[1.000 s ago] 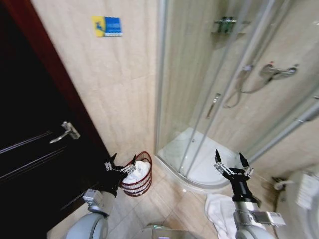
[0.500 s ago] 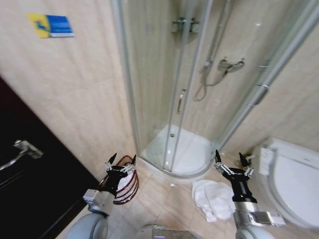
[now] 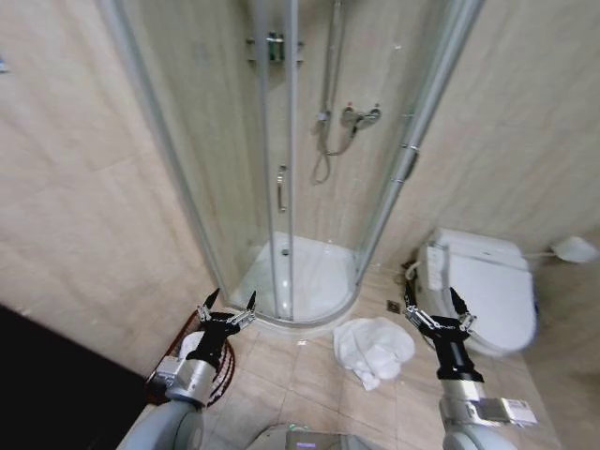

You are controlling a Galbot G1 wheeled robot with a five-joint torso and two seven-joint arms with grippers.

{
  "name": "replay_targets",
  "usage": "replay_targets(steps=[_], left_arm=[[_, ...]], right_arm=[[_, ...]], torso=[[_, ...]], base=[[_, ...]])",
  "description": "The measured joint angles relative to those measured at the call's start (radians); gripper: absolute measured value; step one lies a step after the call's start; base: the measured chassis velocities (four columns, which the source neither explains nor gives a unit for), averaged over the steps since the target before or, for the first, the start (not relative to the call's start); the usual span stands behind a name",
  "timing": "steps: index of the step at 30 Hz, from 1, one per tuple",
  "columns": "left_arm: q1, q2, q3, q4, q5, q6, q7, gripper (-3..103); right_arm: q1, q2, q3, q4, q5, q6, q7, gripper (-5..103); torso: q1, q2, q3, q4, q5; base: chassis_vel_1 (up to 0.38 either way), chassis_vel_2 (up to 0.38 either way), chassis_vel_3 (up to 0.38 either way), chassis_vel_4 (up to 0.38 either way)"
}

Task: Discard the used towel into the hamper.

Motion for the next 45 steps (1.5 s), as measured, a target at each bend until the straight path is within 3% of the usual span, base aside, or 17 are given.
replay_targets(steps=[21,45], left_arm=[[0.0,0.0,0.0,0.0,0.0,0.0,0.0,100],[0.0,0.0,0.0,0.0,0.0,0.0,0.0,100]], right_arm=[[0.0,0.0,0.0,0.0,0.0,0.0,0.0,100],[0.0,0.0,0.0,0.0,0.0,0.0,0.0,100]], torso=[[0.0,0.0,0.0,0.0001,-0.0003],[0.0,0.0,0.0,0.0,0.0]], base=[[-0.062,-0.065,-0.062,-0.061],[-0.174,-0.173,0.174,0.166]])
